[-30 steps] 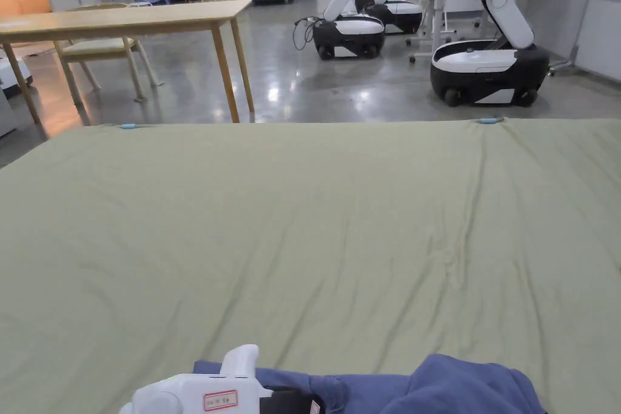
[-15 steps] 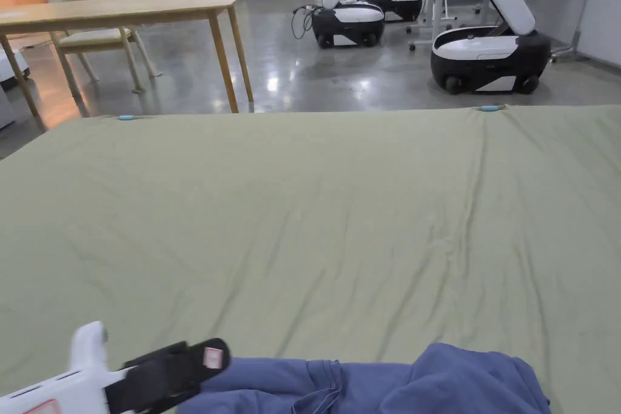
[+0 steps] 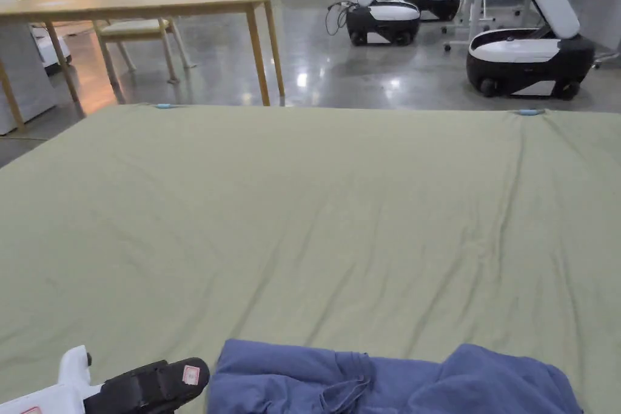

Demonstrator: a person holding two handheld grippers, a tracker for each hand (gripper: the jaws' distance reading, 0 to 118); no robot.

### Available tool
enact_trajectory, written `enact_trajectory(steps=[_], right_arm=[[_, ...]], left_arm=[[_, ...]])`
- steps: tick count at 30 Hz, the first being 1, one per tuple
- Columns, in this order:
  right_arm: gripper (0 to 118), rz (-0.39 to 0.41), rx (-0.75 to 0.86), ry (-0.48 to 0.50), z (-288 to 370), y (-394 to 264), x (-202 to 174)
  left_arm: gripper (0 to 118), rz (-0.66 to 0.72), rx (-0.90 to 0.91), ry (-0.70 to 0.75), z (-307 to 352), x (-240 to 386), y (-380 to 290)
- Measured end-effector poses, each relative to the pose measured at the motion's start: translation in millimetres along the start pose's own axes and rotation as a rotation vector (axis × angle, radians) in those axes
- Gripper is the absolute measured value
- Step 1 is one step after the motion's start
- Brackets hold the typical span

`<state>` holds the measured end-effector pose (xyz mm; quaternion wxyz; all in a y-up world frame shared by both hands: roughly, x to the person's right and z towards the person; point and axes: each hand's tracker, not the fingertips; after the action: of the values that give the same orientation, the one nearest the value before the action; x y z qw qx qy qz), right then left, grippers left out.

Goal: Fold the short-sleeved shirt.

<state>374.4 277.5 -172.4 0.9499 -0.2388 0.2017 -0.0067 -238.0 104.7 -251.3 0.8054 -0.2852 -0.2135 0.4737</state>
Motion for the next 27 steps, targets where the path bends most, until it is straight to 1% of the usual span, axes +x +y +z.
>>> enact_trajectory(steps=[1,2,3,4,6,8,11,15,16,17,18,19,20,23,27], right_arm=[[0,-0.002,0.004,0.003,2.9,-0.5,0.3],[0,-0.01,0.009,0.006,5.4,-1.2,1.1],[0,-0.024,0.014,0.009,7.6,-2.3,2.3],[0,-0.032,0.015,0.01,8.7,-3.8,3.0],[0,-0.039,0.011,-0.002,10.1,-7.7,1.7],[0,-0.038,0.003,-0.012,11.2,-10.9,1.1],[0,-0.047,0.0,-0.005,11.7,-13.3,-0.2],[0,-0.046,0.002,-0.005,12.0,-13.9,-3.2],[0,-0.048,0.002,-0.005,12.6,-14.0,-3.3],[0,-0.048,0.003,-0.007,13.6,-14.0,-3.5],[0,-0.048,0.004,-0.009,14.3,-13.8,-3.3],[0,-0.048,0.002,-0.011,15.2,-13.4,-2.7],[0,-0.047,0.001,-0.013,15.4,-13.0,-2.6],[0,-0.039,0.0,-0.02,14.8,-11.2,-3.4],[0,-0.037,0.001,-0.015,13.7,-9.2,-4.6]], left_arm=[[109,0.005,-0.007,0.038,-7.5,-1.9,0.9],[113,0.008,-0.033,0.08,-16.4,-7.3,1.2],[111,0.014,-0.051,0.089,-22.8,-13.9,1.1],[110,0.017,-0.049,0.07,-26.4,-18.8,2.2],[111,0.048,-0.103,0.059,-37.5,-25.4,4.1],[111,0.032,-0.099,-0.009,-43.8,-31.9,10.4],[110,0.052,-0.155,-0.033,-64.3,-39.5,18.7],[108,0.012,-0.21,-0.045,-83.1,-39.5,21.3],[103,0.011,-0.21,-0.036,-82.7,-37.5,22.4],[87,0.001,-0.209,-0.01,-81.1,-35.4,23.1],[49,-0.016,-0.199,0.045,-79.4,-35.4,23.8],[16,-0.028,-0.194,0.113,-79.7,-37.0,23.7],[16,-0.04,-0.23,0.171,-81.3,-41.6,22.8],[16,-0.027,-0.204,0.103,-73.9,-43.1,18.7],[15,-0.062,-0.174,0.133,-61.6,-38.9,23.5]])
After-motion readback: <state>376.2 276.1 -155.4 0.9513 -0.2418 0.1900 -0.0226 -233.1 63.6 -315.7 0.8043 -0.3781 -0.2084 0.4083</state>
